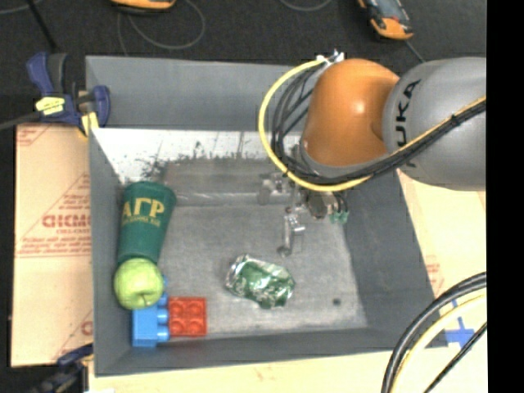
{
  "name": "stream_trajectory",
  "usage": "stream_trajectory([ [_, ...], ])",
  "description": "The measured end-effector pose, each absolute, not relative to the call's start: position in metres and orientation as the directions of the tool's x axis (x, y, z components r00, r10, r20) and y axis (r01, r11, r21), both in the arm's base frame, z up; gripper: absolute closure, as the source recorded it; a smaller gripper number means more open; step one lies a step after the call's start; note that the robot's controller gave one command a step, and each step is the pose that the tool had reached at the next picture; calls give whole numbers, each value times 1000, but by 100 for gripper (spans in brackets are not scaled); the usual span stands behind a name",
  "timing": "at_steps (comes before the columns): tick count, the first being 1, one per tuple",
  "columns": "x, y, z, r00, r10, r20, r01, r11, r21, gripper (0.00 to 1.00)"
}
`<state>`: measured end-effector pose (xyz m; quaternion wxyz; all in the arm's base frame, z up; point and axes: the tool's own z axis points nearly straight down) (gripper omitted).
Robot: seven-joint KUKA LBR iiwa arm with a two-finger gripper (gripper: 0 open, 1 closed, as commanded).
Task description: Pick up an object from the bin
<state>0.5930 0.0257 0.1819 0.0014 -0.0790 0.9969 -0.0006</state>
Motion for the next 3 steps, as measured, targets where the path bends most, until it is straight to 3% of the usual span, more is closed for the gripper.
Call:
stream_trajectory([
  [1,577,25,152,-983,-181,-12,-181,983,-2,0],
  [2,569,11,109,-970,-242,-1,-242,970,0,0],
  [3,538,5,107,-942,-337,-2,-337,942,-2,0],
])
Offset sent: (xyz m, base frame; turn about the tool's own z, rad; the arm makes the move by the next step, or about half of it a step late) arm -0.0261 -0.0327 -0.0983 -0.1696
